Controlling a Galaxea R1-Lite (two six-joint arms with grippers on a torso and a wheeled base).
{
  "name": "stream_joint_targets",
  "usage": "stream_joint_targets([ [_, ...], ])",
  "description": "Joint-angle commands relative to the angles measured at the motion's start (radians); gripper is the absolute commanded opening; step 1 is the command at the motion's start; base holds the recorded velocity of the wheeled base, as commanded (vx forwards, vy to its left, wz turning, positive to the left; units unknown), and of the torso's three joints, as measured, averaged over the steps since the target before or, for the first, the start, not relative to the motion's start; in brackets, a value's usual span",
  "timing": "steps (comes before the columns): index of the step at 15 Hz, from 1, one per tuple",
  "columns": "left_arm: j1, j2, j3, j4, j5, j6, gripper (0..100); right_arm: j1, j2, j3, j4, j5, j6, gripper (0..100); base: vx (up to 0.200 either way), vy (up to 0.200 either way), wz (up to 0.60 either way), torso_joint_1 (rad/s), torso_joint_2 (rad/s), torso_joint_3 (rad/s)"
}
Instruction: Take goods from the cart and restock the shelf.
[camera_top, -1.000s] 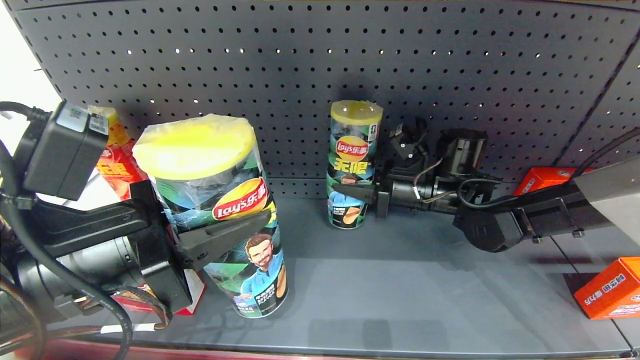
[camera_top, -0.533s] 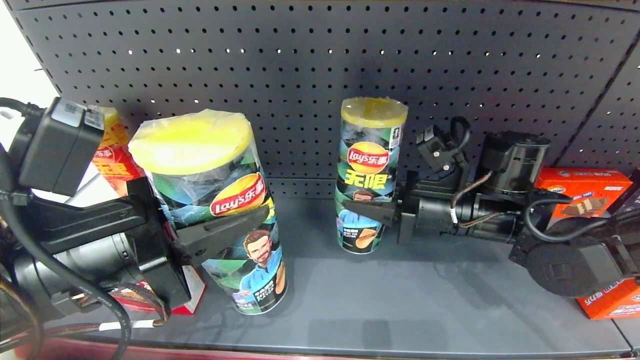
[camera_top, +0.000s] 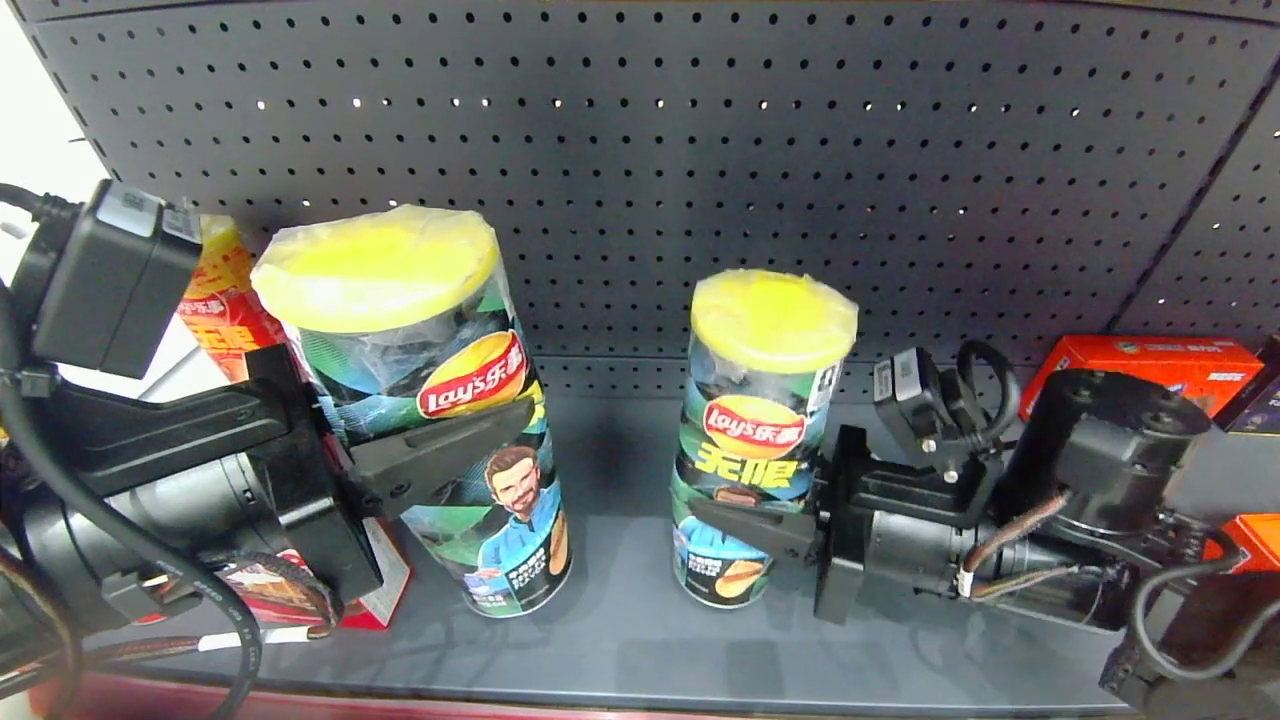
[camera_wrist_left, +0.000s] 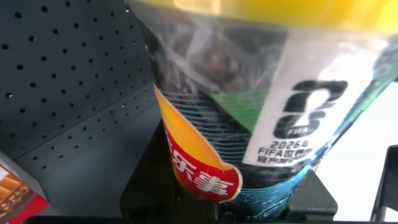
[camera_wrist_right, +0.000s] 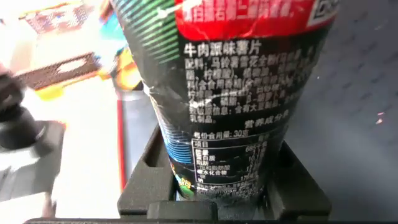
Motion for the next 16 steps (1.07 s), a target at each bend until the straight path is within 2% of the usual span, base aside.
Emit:
stream_joint_targets([
  [1, 0.000, 0.001, -0.007, -0.001, -0.001, 0.000, 0, 0.014, -0.006, 0.084, -0.036, -0.002, -0.002, 0, 0.000, 0.000, 0.00, 0.000, 0.00, 0.000],
  [5, -0.001, 0.004, -0.010, -0.001, -0.001, -0.010, 0, 0.007, 0.011, 0.161, -0.100, -0.002, -0.004, 0, 0.000, 0.000, 0.00, 0.000, 0.00, 0.000],
  [14, -0.004, 0.001, -0.004, -0.001, 0.013, -0.010, 0, -0.001, 0.060, 0.171, -0.132, -0.003, -0.013, 0, 0.000, 0.000, 0.00, 0.000, 0.00, 0.000],
  [15, -0.004, 0.001, -0.002, -0.001, 0.013, -0.010, 0, -0.003, 0.063, 0.179, -0.145, -0.003, -0.032, 100, 0.000, 0.000, 0.00, 0.000, 0.00, 0.000],
  [16, -0.006, 0.001, -0.002, -0.001, 0.013, -0.010, 0, -0.003, 0.066, 0.190, -0.148, -0.011, -0.039, 100, 0.000, 0.000, 0.00, 0.000, 0.00, 0.000],
])
